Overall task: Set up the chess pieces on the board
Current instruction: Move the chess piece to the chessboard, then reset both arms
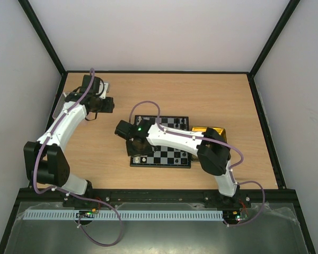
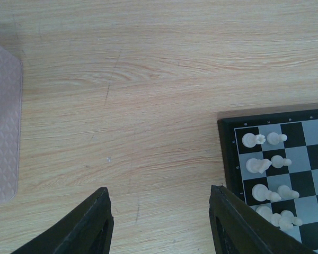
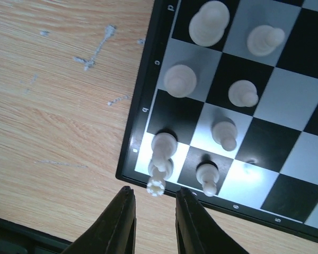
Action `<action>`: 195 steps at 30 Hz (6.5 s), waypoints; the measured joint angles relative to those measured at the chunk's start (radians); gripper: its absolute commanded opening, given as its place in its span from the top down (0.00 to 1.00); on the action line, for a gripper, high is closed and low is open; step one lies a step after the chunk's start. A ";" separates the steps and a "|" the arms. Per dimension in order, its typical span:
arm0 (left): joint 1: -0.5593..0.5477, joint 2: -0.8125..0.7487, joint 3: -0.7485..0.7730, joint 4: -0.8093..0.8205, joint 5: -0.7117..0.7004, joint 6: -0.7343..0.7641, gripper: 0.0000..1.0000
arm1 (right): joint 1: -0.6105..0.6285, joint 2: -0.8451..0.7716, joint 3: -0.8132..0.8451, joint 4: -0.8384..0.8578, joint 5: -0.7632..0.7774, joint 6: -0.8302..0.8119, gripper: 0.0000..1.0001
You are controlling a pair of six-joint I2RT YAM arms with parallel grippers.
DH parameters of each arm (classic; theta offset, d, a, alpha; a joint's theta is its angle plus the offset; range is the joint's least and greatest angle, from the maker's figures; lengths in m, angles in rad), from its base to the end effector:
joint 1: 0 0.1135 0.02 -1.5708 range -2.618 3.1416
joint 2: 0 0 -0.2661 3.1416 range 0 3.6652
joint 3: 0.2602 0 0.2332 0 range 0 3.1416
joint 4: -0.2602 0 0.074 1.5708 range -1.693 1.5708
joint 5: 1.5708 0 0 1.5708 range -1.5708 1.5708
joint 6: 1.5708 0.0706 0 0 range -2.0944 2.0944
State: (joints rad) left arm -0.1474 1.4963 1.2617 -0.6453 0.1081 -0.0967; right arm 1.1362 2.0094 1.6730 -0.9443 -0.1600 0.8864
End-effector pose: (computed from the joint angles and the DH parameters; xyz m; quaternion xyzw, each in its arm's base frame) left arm 0.3206 -0.0553 0.2737 0.0421 0.9388 -0.0916 0.3294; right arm 0.1610 0.3736 0.1990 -0.1343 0.9772 0.1641 0.0095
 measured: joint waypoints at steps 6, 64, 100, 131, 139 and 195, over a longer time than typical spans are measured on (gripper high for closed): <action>0.000 0.000 0.000 0.000 0.000 0.000 0.48 | 0.000 0.030 0.023 0.013 -0.010 -0.004 0.79; 0.000 -0.003 0.000 -0.001 0.023 0.001 0.47 | -0.024 0.089 0.036 0.035 -0.020 -0.031 0.85; 0.000 -0.003 -0.006 0.000 0.023 0.003 0.47 | -0.044 0.098 -0.007 0.068 -0.020 -0.031 0.91; 0.000 -0.005 -0.019 0.000 0.026 0.008 0.43 | -0.046 0.114 0.024 0.067 -0.008 -0.031 0.95; 0.000 -0.007 -0.019 0.000 0.027 0.008 0.43 | -0.048 0.114 0.024 0.067 -0.002 -0.031 0.92; -0.127 -0.091 -0.060 -0.020 -0.112 0.124 0.38 | -0.088 -0.220 -0.005 0.008 0.143 -0.105 0.48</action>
State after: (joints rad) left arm -0.2741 1.4052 1.2018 -0.6651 -0.0040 0.0273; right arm 1.0481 1.7897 1.6680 -0.9360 -0.0166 0.7815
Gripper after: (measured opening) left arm 0.613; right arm 0.472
